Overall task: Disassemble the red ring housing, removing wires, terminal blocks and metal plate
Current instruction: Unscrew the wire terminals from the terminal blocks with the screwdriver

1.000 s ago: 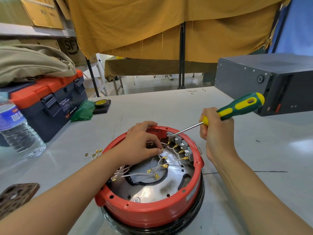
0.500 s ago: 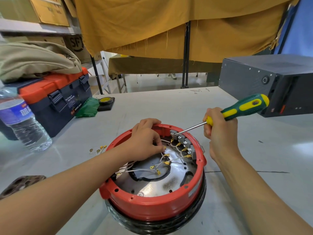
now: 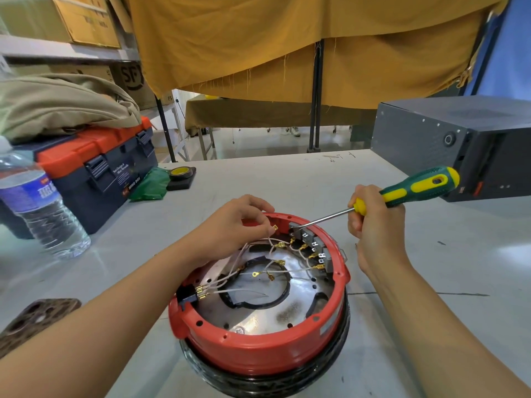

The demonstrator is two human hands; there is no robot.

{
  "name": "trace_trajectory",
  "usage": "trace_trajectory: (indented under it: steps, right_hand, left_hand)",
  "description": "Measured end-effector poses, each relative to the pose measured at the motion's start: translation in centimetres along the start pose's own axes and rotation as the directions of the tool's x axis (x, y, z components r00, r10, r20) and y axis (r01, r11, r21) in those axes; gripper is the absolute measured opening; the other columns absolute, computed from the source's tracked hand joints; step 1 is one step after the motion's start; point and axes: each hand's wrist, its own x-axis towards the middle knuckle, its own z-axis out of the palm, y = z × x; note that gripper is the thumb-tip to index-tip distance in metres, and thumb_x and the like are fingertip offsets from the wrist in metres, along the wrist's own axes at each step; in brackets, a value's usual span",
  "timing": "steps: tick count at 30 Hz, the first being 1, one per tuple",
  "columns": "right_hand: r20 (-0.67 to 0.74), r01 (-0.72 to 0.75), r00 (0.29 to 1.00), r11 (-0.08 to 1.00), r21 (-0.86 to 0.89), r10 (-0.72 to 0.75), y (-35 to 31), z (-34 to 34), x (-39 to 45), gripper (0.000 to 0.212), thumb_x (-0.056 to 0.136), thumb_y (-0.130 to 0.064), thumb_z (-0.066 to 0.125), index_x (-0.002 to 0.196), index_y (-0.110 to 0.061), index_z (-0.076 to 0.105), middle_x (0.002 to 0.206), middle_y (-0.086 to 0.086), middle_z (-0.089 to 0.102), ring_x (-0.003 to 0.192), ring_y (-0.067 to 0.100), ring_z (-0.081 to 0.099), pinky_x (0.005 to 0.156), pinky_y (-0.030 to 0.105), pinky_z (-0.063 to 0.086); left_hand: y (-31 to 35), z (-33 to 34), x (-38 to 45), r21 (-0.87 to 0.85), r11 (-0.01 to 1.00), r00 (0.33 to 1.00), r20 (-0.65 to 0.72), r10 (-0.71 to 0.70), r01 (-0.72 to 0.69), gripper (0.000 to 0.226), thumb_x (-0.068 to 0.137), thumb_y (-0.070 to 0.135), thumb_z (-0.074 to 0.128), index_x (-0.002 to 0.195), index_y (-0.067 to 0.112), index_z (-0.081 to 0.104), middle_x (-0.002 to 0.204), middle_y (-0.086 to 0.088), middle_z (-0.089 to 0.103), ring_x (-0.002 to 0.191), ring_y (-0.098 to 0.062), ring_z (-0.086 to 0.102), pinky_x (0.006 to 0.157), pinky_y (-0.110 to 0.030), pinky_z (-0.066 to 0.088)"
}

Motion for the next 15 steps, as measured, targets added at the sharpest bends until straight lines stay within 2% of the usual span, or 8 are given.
trace_trajectory:
  steps: [3,5,9,12,15]
  right_hand:
    - [-0.003,-0.006,1.0,1.0,-0.009,0.006,0.09,-0.03,0.03,0.027,0.085,-0.012,0.053,0.059,-0.012,0.045,0.04,-0.006,0.033,0.035,0.006,0.028,0.036,0.016,0.024]
    - [-0.003,-0.004,1.0,1.0,-0.007,0.004,0.15,-0.03,0.05,0.027,0.084,-0.011,0.053,0.059,-0.012,0.045,0.04,-0.005,0.033,0.035,0.006,0.028,0.036,0.015,0.023]
    - [-0.011,-0.009,1.0,1.0,-0.001,0.009,0.18,-0.03,0.09,0.026,0.083,-0.01,0.053,0.059,-0.012,0.044,0.039,-0.006,0.032,0.035,0.006,0.027,0.035,0.015,0.023]
    - [-0.009,-0.007,1.0,1.0,-0.004,0.007,0.21,-0.01,0.08,0.026,0.083,-0.01,0.052,0.059,-0.011,0.045,0.039,-0.005,0.032,0.035,0.006,0.027,0.036,0.015,0.023]
    - [-0.005,-0.006,1.0,1.0,-0.009,0.005,0.22,-0.01,0.04,0.025,0.084,-0.01,0.051,0.059,-0.011,0.045,0.039,-0.005,0.032,0.035,0.007,0.027,0.036,0.015,0.022]
  left_hand:
    - [-0.16,-0.31,-0.26,-0.109,0.993,0.999,0.026,-0.042,0.045,0.01,0.087,0.019,0.065,0.078,0.018,0.067,0.087,0.0,0.071,0.077,-0.005,0.064,0.074,-0.015,0.047]
    - [-0.32,-0.36,-0.47,-0.154,0.986,0.997,0.058,-0.052,0.06,0.008,0.087,0.019,0.064,0.082,0.013,0.064,0.075,-0.006,0.072,0.071,-0.012,0.067,0.07,-0.018,0.051]
    - [-0.54,-0.49,-0.69,-0.319,0.944,0.996,0.018,-0.084,0.085,0.009,0.085,0.008,0.066,0.089,0.009,0.058,0.073,-0.014,0.072,0.07,-0.021,0.07,0.064,-0.021,0.052]
    - [-0.63,-0.68,-0.81,-0.422,0.902,0.993,-0.035,-0.115,0.089,0.013,0.087,0.001,0.062,0.098,0.007,0.063,0.07,-0.01,0.071,0.067,-0.019,0.07,0.061,-0.02,0.054]
    - [-0.61,-0.78,-0.92,-0.553,0.825,0.979,-0.079,-0.188,0.114,0.011,0.087,-0.003,0.058,0.091,0.003,0.066,0.067,-0.01,0.071,0.063,-0.016,0.071,0.059,-0.016,0.054]
